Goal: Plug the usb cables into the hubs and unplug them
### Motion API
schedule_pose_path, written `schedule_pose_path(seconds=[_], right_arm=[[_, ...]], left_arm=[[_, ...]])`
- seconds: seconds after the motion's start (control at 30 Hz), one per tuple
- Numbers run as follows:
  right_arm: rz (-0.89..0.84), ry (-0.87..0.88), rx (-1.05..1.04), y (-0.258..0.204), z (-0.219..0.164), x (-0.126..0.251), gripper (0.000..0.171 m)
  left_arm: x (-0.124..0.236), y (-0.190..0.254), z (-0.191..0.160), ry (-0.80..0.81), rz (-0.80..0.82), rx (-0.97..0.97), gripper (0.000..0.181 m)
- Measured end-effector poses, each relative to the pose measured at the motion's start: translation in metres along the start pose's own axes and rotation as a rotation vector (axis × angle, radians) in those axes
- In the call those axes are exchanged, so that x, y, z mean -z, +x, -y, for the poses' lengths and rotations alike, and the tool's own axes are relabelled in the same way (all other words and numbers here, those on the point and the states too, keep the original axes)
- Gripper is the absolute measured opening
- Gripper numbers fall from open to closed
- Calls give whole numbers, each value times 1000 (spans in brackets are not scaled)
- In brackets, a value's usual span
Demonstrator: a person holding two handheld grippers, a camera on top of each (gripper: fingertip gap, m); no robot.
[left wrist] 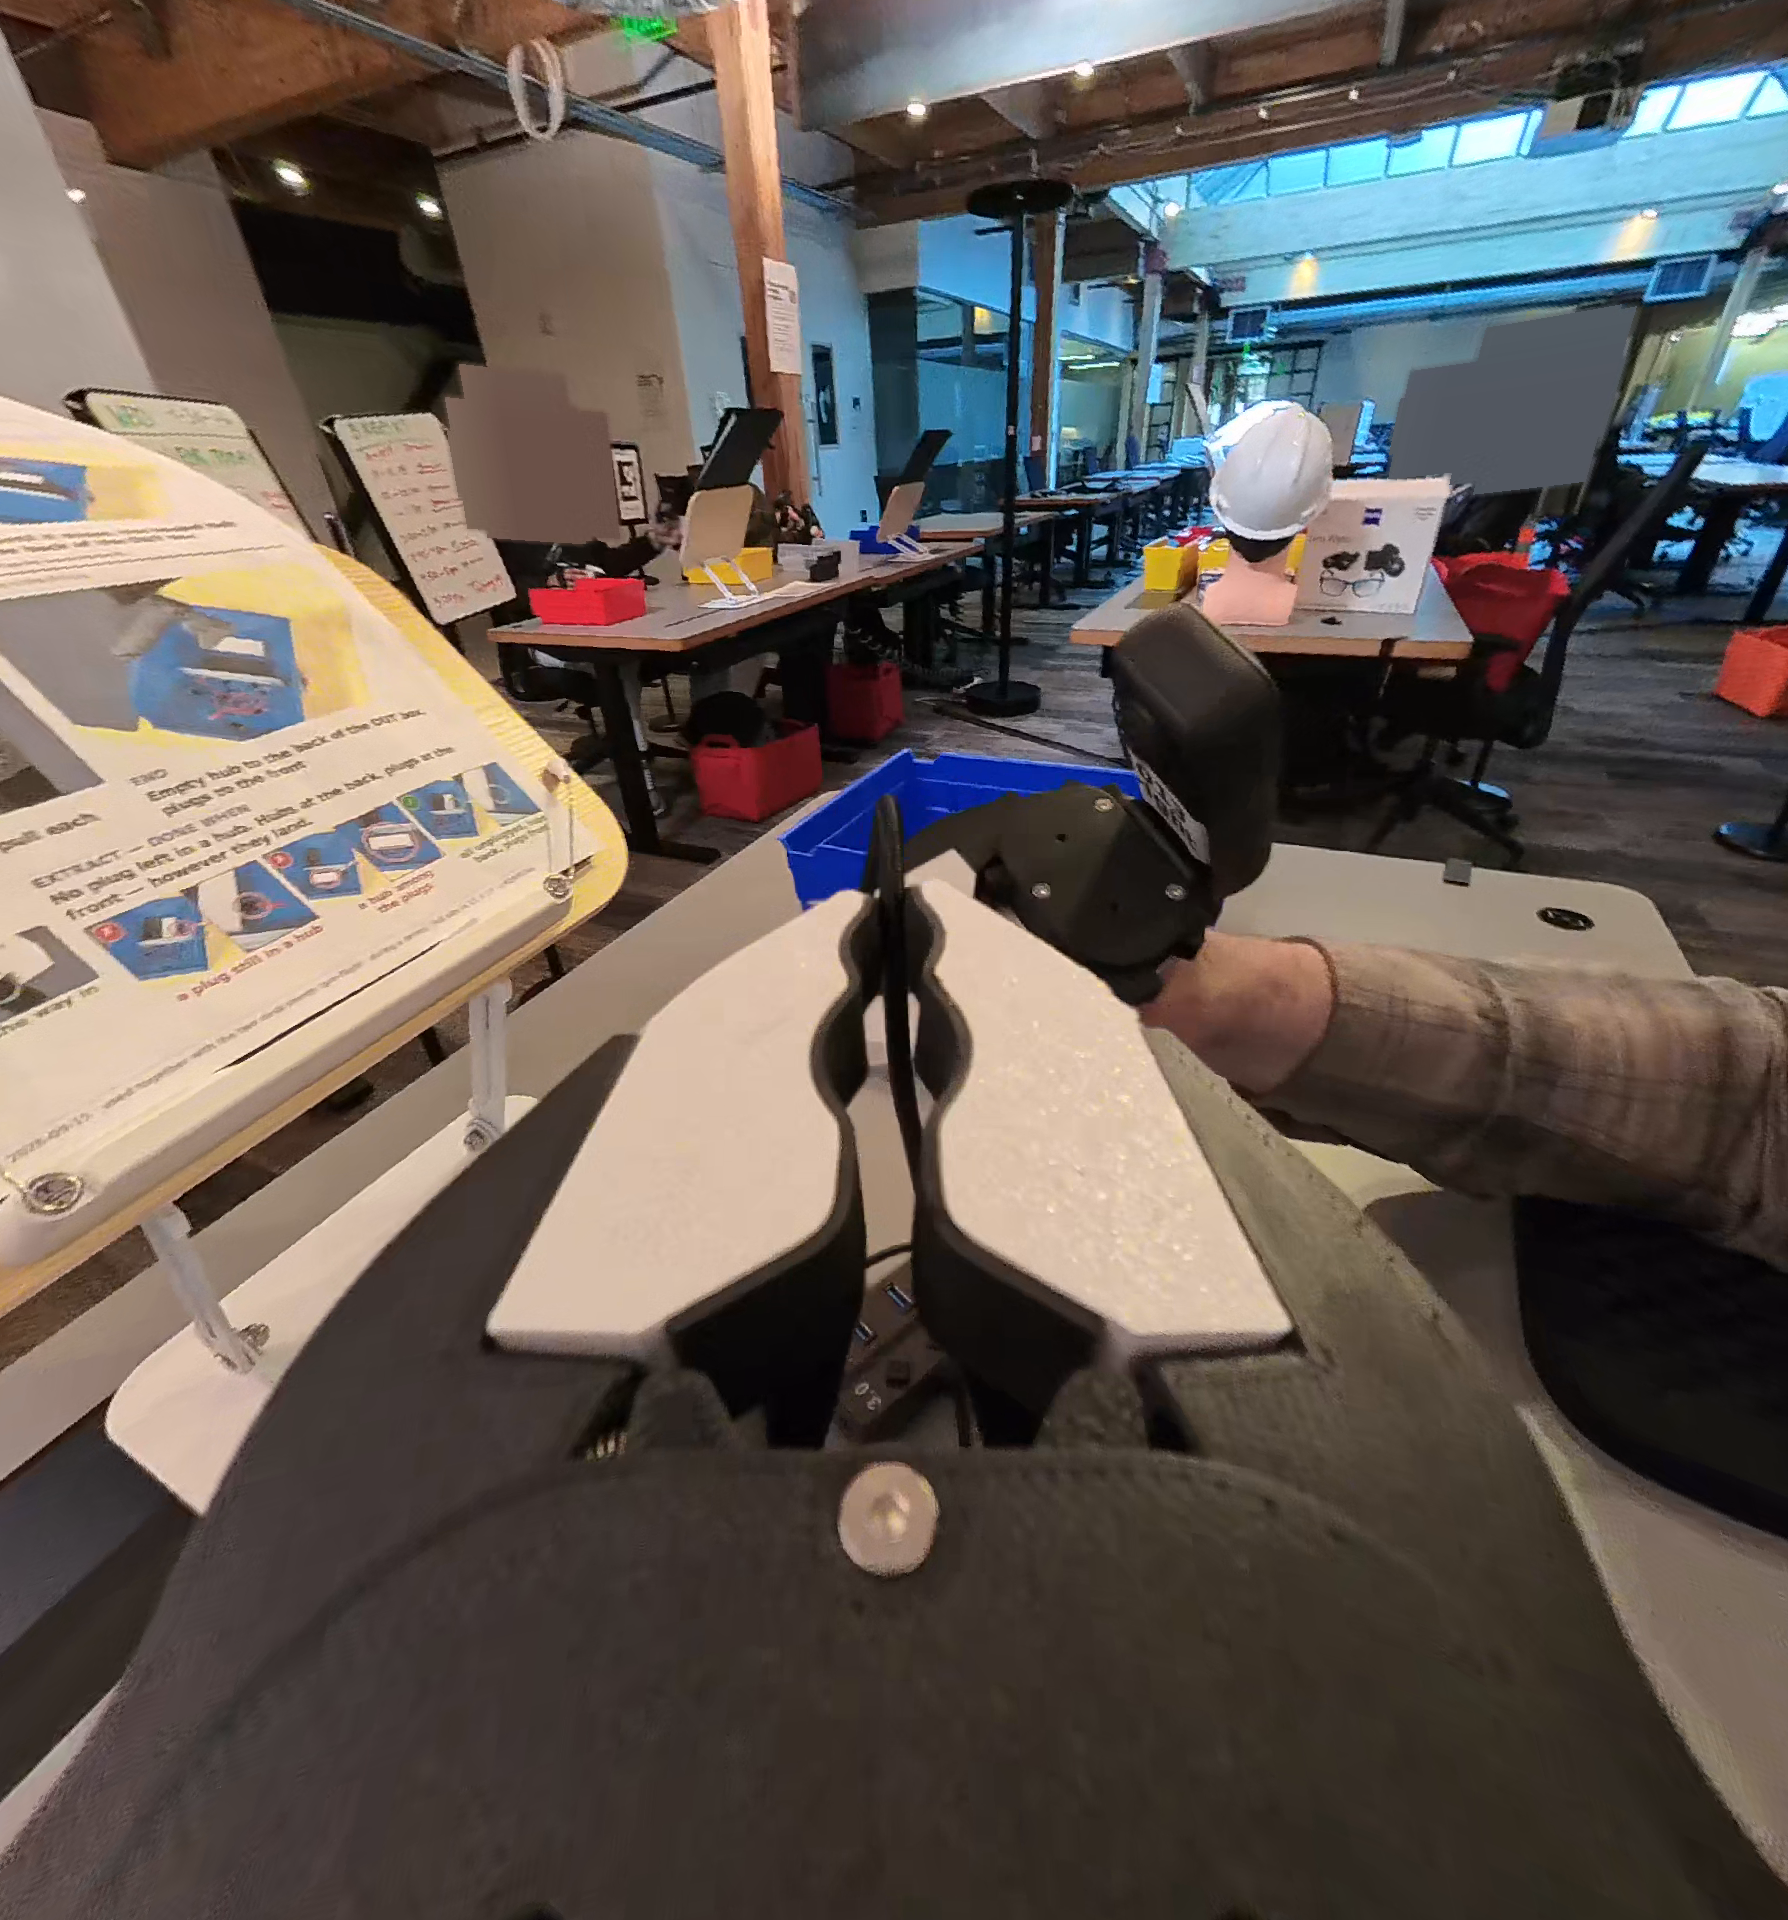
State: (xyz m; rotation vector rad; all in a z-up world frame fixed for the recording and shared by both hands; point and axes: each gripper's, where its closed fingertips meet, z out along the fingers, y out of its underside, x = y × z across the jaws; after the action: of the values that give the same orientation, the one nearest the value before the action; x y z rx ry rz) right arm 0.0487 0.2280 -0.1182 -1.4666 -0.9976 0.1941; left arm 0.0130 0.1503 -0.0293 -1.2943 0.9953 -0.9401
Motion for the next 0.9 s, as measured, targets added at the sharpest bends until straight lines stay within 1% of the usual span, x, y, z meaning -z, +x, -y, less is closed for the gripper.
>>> schedule_pose_path(seconds=[0.1, 0.23, 0.27, 0.3, 0.43, 0.53, 0.6, 0.7, 0.8, 0.9], right_arm=[[-6, 20, -14, 4, 4, 3, 0], [-86, 53, 20, 18, 10, 11, 0], [-111, 67, 29, 22, 13, 13, 0], [-143, 74, 51, 26, 16, 16, 0], [-227, 99, 114, 38, 26, 27, 0], [-273, 99, 158, 45, 31, 33, 0], [-316, 96, 216, 49, 35, 38, 0], [-380, 75, 354, 48, 44, 43, 0], [-455, 28, 511, 38, 52, 41, 0], [-496, 17, 555, 26, 61, 36, 0]], left_arm=[[0, 2, -1, -6, -19, -10, 4], [1, 11, -5, -23, -97, -5, 4], [1, 15, -5, -17, -129, -6, 6], [2, 18, -5, -20, -149, -15, 18], [11, 26, -2, -17, -216, -74, 36], [23, 25, 3, -2, -251, -102, 44], [32, 18, 7, 15, -254, -100, 45], [40, -19, 16, 55, -107, -50, 39], [39, -47, 10, 39, 43, -53, 38], [26, -54, -11, -57, 139, -179, 40]])
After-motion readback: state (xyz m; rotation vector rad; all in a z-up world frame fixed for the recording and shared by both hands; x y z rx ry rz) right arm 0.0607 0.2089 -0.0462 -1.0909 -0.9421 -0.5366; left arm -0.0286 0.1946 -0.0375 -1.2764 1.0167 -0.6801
